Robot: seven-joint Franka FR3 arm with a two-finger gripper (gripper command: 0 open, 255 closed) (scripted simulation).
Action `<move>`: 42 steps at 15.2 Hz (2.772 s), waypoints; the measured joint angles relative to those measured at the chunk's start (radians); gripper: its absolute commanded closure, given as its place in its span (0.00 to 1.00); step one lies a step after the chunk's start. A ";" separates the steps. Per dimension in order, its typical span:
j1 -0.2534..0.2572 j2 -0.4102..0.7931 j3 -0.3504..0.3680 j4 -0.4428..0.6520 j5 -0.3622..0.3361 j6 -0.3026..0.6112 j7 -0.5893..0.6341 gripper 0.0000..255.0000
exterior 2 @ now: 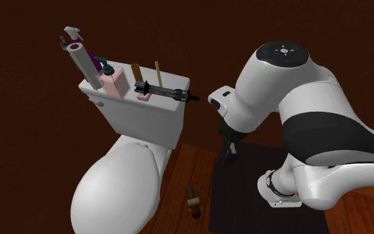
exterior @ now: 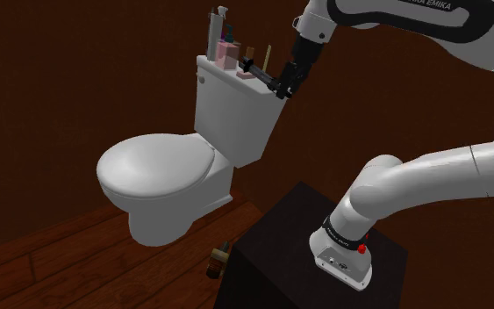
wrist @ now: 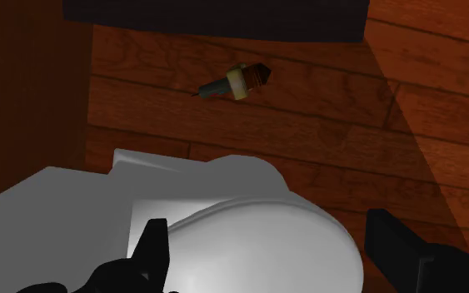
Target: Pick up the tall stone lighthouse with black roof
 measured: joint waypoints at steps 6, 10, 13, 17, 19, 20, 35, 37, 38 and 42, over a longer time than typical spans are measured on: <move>-0.021 0.098 -0.062 0.047 -0.028 0.068 -0.071 0.00; -0.039 0.197 -0.125 0.103 -0.045 0.128 -0.145 0.00; -0.048 0.282 -0.168 0.158 -0.046 0.170 -0.198 0.00; -0.055 0.407 -0.221 0.259 -0.031 0.210 -0.267 0.00; -0.061 0.470 -0.249 0.313 -0.016 0.226 -0.306 0.00; -0.063 0.508 -0.261 0.345 -0.006 0.234 -0.324 0.00; -0.111 0.803 -0.349 0.570 0.118 0.313 -0.503 0.00; -0.110 0.802 -0.347 0.554 0.118 0.328 -0.502 1.00; -0.109 0.802 -0.347 0.553 0.118 0.330 -0.502 1.00; -0.109 0.802 -0.347 0.551 0.118 0.331 -0.503 1.00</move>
